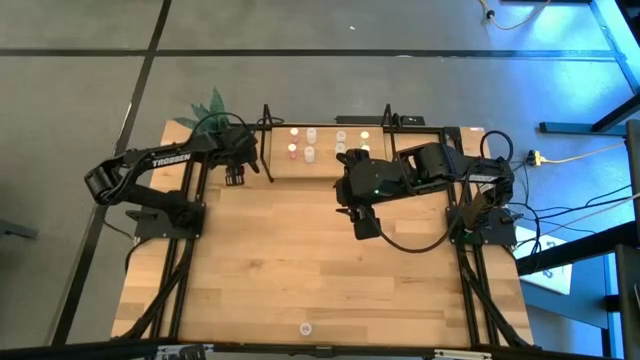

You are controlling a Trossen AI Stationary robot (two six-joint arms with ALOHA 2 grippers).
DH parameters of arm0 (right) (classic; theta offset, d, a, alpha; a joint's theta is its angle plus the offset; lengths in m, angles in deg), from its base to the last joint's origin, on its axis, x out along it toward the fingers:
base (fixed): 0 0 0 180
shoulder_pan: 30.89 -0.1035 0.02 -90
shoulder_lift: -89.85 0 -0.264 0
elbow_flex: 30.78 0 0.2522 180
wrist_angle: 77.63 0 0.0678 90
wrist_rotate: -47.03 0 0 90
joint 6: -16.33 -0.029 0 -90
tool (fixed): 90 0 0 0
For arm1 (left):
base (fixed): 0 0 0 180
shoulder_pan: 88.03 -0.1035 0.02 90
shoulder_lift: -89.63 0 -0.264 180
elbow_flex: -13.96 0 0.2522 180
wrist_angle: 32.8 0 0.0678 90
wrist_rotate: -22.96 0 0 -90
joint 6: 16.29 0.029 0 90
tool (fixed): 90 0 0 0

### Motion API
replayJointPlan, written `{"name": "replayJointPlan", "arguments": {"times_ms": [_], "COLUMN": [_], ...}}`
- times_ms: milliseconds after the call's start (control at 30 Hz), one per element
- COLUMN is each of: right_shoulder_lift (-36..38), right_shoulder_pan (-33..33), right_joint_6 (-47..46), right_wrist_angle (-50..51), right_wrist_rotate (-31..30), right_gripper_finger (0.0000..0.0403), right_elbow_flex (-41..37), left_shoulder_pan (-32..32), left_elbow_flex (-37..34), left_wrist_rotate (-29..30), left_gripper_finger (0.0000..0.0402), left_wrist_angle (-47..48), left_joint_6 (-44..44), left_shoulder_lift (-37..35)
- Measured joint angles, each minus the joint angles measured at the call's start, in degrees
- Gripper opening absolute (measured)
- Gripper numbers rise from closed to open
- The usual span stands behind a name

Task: Pick and place medicine bottles onto shelf by color
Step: Put the pink pill bottle on the shelf aligned with the other pink pill bottles

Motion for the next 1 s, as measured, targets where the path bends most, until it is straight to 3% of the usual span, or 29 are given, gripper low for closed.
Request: {"name": "replayJointPlan", "arguments": {"times_ms": [367, 567, 1000], "right_shoulder_lift": [0.0, 0.0, 0.0], "right_shoulder_pan": [0.0, 0.0, 0.0], "right_joint_6": [0.0, 0.0, 0.0], "right_wrist_angle": [0.0, 0.0, 0.0], "right_wrist_rotate": [0.0, 0.0, 0.0], "right_gripper_finger": [0.0252, 0.0252, 0.0252], "right_elbow_flex": [0.0, 0.0, -0.1], "left_shoulder_pan": [0.0, 0.0, -0.1], "left_elbow_flex": [-1.7, -2.0, -4.6], "left_wrist_rotate": [-0.6, -4.6, -3.0], "left_gripper_finger": [0.0220, 0.0220, 0.0220], "left_wrist_angle": [-4.6, -6.0, -8.8], "left_joint_6": [3.0, 7.1, 7.3], "left_shoulder_lift": [0.0, 0.0, -0.1]}}
